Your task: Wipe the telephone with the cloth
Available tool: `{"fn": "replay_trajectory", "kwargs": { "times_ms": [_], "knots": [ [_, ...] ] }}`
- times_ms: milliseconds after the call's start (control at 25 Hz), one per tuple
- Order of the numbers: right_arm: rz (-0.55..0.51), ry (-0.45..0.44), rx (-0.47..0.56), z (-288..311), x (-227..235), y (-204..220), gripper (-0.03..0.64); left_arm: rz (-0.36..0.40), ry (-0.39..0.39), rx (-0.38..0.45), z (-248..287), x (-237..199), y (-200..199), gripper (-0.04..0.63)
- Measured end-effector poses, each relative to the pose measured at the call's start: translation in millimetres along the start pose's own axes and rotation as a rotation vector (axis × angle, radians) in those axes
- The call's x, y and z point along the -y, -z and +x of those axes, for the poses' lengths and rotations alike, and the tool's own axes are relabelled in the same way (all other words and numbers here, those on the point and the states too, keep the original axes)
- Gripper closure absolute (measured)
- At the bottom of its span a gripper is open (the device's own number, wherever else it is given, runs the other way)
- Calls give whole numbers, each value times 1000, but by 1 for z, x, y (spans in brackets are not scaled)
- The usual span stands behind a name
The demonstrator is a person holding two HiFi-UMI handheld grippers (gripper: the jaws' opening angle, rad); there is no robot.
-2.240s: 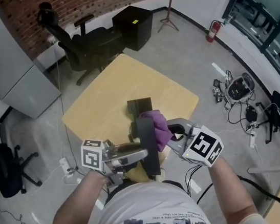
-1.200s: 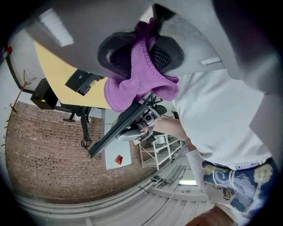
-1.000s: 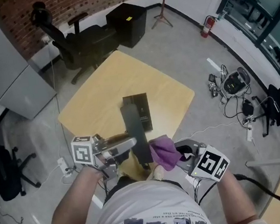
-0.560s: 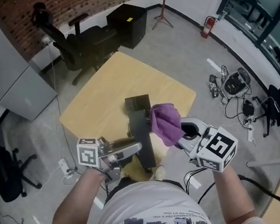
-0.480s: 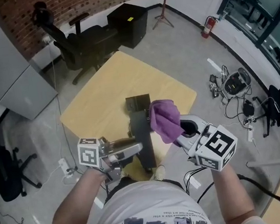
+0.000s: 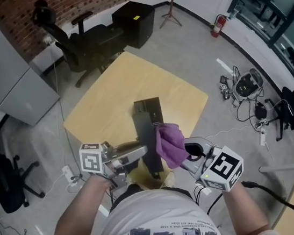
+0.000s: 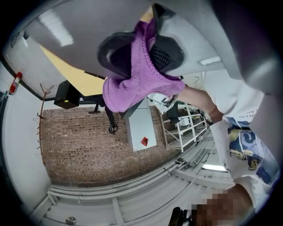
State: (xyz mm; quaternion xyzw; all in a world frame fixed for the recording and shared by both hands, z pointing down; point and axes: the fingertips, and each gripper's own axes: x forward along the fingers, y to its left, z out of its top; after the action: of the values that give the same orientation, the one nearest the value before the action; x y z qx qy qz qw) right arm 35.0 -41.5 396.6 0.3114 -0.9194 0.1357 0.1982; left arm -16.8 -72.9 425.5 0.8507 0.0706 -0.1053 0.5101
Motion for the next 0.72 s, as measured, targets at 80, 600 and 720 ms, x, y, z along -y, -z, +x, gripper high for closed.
{"fn": "replay_trajectory", "kwargs": {
  "times_ms": [80,600,720],
  "knots": [
    [13,-10,-27,1,-10,11,574,-1,-5,9,-4,-2,-5,518],
    [84,39,-167,-5,-41,76,574,-2,-48,26,-11,-26,-36,518],
    [104,73,-169,-7,-40,82,574,-3,-82,20,-13,-42,-38,518]
  ]
}}
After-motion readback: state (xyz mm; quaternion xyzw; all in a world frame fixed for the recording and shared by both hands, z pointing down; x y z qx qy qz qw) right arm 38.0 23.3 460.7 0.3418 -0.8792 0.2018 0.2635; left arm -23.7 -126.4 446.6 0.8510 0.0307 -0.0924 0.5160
